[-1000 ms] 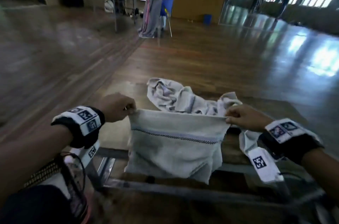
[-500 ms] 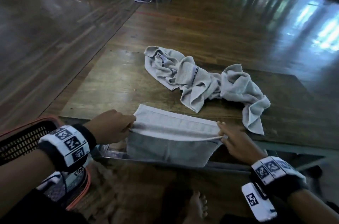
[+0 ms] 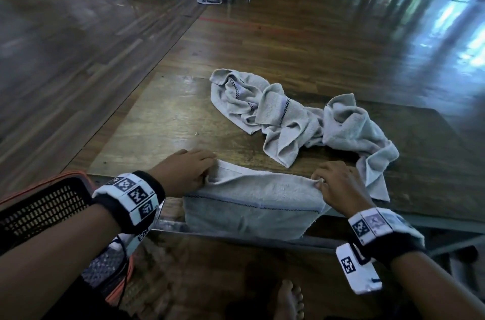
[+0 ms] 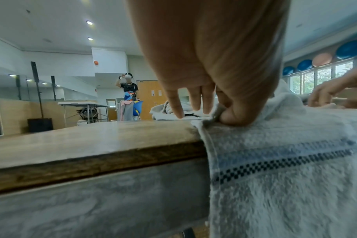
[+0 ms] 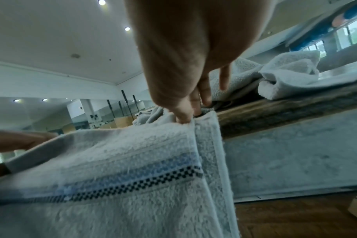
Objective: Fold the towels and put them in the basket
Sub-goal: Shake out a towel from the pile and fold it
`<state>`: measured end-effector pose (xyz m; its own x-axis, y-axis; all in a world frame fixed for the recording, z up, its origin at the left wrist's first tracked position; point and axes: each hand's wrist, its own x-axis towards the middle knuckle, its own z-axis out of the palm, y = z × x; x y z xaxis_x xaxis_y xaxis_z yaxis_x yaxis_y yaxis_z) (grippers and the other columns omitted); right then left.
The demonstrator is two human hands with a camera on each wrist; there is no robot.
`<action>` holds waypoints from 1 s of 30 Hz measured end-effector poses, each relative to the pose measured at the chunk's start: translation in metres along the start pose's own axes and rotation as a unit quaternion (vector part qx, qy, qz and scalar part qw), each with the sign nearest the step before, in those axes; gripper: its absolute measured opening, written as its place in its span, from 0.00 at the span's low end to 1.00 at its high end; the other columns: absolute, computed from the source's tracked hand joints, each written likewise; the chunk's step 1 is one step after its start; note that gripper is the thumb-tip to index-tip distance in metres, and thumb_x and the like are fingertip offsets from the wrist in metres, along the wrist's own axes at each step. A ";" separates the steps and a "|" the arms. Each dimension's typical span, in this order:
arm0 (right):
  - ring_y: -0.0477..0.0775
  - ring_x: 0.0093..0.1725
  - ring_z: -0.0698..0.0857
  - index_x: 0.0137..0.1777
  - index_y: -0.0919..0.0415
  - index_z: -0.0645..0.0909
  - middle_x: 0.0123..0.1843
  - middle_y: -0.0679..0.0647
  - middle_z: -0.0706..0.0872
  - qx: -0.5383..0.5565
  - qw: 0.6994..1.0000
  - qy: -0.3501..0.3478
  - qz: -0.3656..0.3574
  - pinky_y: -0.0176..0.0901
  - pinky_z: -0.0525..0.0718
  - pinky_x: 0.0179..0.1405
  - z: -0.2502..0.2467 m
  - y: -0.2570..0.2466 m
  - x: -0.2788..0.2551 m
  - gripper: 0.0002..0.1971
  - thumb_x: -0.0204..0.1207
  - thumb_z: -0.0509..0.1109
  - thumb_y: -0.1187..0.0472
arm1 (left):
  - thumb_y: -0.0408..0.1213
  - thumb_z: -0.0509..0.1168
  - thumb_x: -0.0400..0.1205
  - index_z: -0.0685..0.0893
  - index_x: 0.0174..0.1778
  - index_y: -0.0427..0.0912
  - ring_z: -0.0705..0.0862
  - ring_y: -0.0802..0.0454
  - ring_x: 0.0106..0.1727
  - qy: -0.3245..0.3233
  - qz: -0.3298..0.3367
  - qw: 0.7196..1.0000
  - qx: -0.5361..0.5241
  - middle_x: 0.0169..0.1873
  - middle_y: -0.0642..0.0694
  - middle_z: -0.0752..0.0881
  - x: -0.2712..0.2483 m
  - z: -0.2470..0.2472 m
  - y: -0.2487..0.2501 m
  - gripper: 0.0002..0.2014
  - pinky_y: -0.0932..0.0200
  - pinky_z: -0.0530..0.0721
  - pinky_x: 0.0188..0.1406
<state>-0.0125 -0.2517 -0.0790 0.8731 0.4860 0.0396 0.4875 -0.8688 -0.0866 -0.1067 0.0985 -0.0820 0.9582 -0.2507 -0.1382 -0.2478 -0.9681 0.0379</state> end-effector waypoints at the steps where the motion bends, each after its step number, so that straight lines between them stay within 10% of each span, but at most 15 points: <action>1: 0.56 0.62 0.77 0.50 0.49 0.85 0.57 0.50 0.83 -0.021 1.000 0.014 0.006 0.53 0.73 0.61 0.001 -0.001 -0.004 0.06 0.74 0.70 0.57 | 0.39 0.59 0.80 0.71 0.71 0.48 0.63 0.52 0.79 -0.013 -0.001 1.000 -0.011 0.79 0.53 0.65 0.001 0.000 -0.001 0.21 0.52 0.67 0.71; 6: 0.56 0.56 0.79 0.57 0.50 0.81 0.54 0.53 0.81 0.002 1.000 0.005 0.028 0.49 0.75 0.49 0.006 0.002 -0.016 0.10 0.79 0.64 0.54 | 0.36 0.62 0.77 0.79 0.48 0.49 0.79 0.52 0.58 -0.005 -0.007 0.996 -0.087 0.58 0.52 0.81 0.004 -0.011 -0.006 0.06 0.53 0.77 0.54; 15: 0.55 0.50 0.80 0.53 0.56 0.79 0.54 0.54 0.76 0.128 0.984 -0.017 0.119 0.47 0.76 0.45 0.007 0.003 -0.020 0.08 0.78 0.67 0.56 | 0.34 0.64 0.77 0.82 0.43 0.46 0.76 0.55 0.44 0.025 -0.034 0.990 -0.137 0.42 0.56 0.74 0.001 -0.013 -0.010 0.03 0.62 0.74 0.44; 21: 0.51 0.41 0.76 0.40 0.55 0.75 0.41 0.49 0.74 0.191 0.972 -0.023 0.131 0.42 0.68 0.38 0.003 0.001 -0.012 0.07 0.75 0.70 0.64 | 0.28 0.71 0.70 0.78 0.30 0.48 0.81 0.50 0.43 0.088 -0.041 0.965 -0.245 0.44 0.46 0.80 -0.005 -0.020 -0.004 0.11 0.51 0.84 0.48; 26: 0.52 0.42 0.74 0.38 0.60 0.73 0.42 0.57 0.77 0.223 0.969 0.046 0.099 0.41 0.64 0.39 -0.005 -0.002 0.000 0.08 0.74 0.67 0.70 | 0.34 0.73 0.72 0.83 0.32 0.43 0.76 0.66 0.39 0.014 -0.046 0.979 -0.198 0.56 0.50 0.80 0.002 -0.018 -0.008 0.06 0.76 0.73 0.37; 30: 0.53 0.42 0.75 0.39 0.62 0.74 0.42 0.55 0.77 0.250 0.954 0.138 0.098 0.40 0.65 0.41 -0.019 -0.010 0.017 0.05 0.74 0.66 0.70 | 0.34 0.72 0.72 0.81 0.34 0.42 0.76 0.58 0.44 0.006 -0.048 0.981 -0.189 0.58 0.47 0.79 0.011 -0.011 -0.005 0.05 0.68 0.71 0.41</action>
<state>-0.0019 -0.2365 -0.0588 0.9491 0.2165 0.2286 0.3113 -0.7533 -0.5793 -0.0937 0.1009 -0.0727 0.9766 -0.1564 -0.1477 -0.0879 -0.9168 0.3895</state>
